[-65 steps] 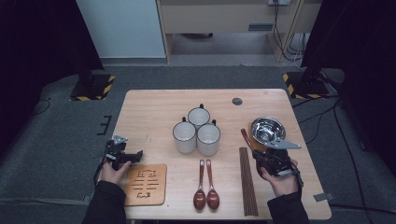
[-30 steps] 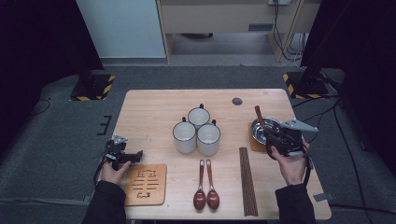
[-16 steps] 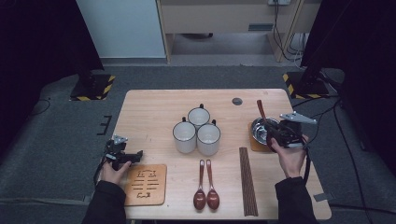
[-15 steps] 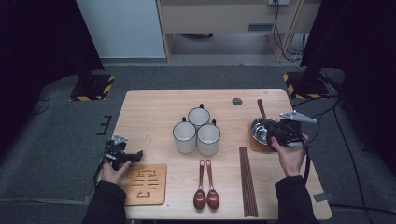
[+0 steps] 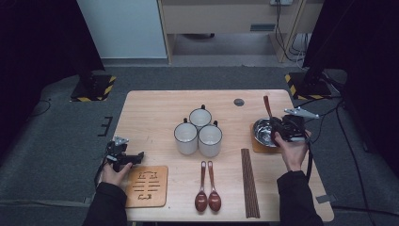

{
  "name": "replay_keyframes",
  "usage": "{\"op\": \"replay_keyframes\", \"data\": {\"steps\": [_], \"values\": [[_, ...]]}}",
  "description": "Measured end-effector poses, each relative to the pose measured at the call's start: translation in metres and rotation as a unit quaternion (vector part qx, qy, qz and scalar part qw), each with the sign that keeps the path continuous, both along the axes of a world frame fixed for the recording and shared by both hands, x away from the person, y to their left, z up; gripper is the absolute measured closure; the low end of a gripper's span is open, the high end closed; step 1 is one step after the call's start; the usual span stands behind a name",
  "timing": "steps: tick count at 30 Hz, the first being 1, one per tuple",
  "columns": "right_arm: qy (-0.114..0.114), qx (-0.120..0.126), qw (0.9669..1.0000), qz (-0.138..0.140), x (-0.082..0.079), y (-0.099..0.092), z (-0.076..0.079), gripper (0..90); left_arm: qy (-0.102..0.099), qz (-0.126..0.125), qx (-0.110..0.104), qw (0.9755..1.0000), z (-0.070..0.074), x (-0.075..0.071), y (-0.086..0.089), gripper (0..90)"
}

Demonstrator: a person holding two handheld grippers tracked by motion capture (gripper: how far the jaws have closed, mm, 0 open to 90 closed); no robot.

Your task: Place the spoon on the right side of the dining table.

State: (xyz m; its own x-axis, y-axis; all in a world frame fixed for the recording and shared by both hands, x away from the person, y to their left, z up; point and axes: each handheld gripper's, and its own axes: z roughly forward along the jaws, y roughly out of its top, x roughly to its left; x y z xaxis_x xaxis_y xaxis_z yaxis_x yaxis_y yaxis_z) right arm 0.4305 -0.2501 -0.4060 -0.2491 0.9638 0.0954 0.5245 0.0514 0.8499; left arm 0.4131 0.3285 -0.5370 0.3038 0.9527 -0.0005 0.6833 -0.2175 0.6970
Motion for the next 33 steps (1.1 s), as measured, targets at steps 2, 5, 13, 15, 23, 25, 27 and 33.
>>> {"op": "replay_keyframes", "data": {"steps": [2, 5, 13, 15, 23, 25, 27, 33], "values": [[-0.004, 0.003, 1.0000, -0.004, 0.002, -0.002, -0.001, 82.4, 0.000, 0.000, 0.000, 1.0000, 0.000, 0.000, 0.000, 0.0], [-0.005, 0.004, 0.9999, -0.009, 0.005, -0.005, -0.002, 82.4, 0.000, 0.000, 0.000, 1.0000, 0.000, 0.000, 0.000, 0.0], [-0.009, 0.007, 0.9998, -0.016, 0.016, -0.004, -0.004, 82.3, 0.000, 0.000, 0.000, 1.0000, 0.000, 0.000, 0.000, 0.0], [-0.008, 0.004, 0.9998, -0.017, 0.019, -0.002, -0.007, 82.4, 0.000, 0.000, 0.000, 1.0000, 0.000, 0.000, 0.000, 0.0], [-0.013, 0.005, 0.9996, -0.024, 0.028, -0.004, -0.009, 82.3, 0.000, 0.000, 0.000, 1.0000, 0.000, 0.000, 0.000, 0.0], [-0.017, 0.009, 0.9995, -0.027, 0.030, -0.005, -0.009, 82.3, 0.000, 0.000, 0.000, 1.0000, 0.000, 0.000, 0.000, 0.0], [-0.017, 0.016, 0.9993, -0.029, 0.033, -0.008, -0.010, 82.4, 0.000, 0.000, 0.000, 1.0000, 0.000, 0.000, 0.000, 0.0], [-0.013, 0.013, 0.9991, -0.038, 0.040, -0.013, -0.017, 82.3, 0.000, 0.000, 0.000, 1.0000, 0.000, 0.000, 0.000, 0.0]]}}
